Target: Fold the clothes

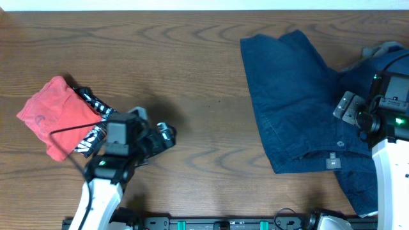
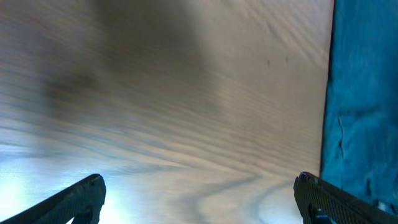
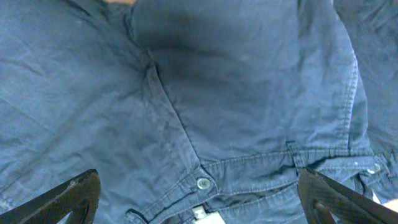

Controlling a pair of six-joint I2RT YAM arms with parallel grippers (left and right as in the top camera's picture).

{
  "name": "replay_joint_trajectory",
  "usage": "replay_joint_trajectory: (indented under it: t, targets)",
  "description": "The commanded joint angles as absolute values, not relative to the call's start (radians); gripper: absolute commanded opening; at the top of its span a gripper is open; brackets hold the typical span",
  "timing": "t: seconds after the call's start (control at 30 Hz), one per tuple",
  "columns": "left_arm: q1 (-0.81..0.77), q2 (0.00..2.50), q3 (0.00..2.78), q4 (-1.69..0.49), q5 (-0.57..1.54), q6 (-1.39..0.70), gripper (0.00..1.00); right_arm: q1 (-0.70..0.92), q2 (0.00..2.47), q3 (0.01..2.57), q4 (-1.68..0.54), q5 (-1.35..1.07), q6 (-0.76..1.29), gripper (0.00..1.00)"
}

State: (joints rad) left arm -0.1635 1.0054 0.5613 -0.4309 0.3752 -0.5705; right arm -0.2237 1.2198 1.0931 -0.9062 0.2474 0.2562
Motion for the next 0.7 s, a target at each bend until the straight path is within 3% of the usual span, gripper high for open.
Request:
replay_joint_trajectory:
  t: [0.0, 0.4, 0.67]
  targets:
    - [-0.256, 1.108, 0.579, -0.374, 0.416, -0.673, 0.98, -0.238, 1.216, 1.100, -0.913, 0.242, 0.277, 0.99]
    - [-0.658, 1.461, 0.579, 0.104, 0.416, -0.954, 0.98, -0.238, 1.217, 1.100, -0.913, 0.212, 0.276, 0.99]
    - [-0.830, 1.659, 0.579, 0.447, 0.414, -1.201, 0.98, -0.238, 1.217, 1.100, -0.920, 0.205, 0.276, 0.99]
